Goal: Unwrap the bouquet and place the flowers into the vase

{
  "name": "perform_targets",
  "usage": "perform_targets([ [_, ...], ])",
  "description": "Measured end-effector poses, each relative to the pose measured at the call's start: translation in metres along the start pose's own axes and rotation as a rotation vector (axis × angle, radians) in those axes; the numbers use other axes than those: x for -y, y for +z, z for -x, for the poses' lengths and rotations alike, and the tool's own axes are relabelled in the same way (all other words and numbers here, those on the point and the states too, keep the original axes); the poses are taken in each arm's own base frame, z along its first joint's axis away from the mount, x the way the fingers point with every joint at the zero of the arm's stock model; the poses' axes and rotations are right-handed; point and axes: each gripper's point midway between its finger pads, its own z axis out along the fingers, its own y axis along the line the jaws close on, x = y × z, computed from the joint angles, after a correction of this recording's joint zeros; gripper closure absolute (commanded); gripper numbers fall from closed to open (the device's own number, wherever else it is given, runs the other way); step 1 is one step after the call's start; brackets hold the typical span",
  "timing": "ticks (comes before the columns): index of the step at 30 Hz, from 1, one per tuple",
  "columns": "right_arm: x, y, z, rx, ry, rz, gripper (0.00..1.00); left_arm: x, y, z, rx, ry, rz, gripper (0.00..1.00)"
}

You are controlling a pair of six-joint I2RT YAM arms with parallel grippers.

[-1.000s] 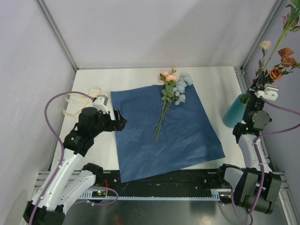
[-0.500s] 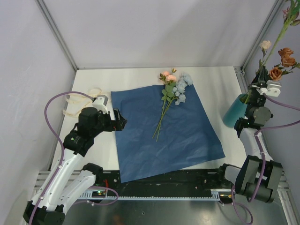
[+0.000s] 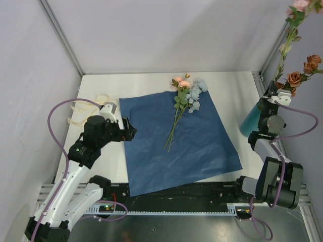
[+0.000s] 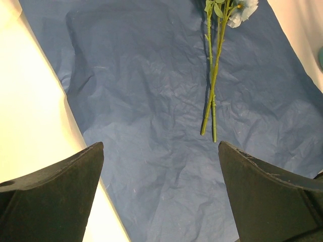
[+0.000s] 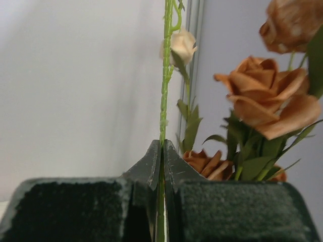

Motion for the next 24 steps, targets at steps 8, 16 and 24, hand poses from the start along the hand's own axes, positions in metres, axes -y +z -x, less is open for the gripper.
perform_targets([
  [8,-0.008,-0.009,-0.012,-0.032,-0.021,0.013,1.0,0.001,-0.001,0.0,0.001,0.0,-0.006,0.0],
  [16,-0.011,-0.008,0.003,0.005,0.0,0.032,1.0,0.001,-0.001,0.0,0.001,0.0,-0.006,0.0],
  [24,-0.007,0.009,0.032,0.078,0.07,0.065,1.0,0.001,-0.001,0.0,0.0,0.0,-0.006,0.0],
])
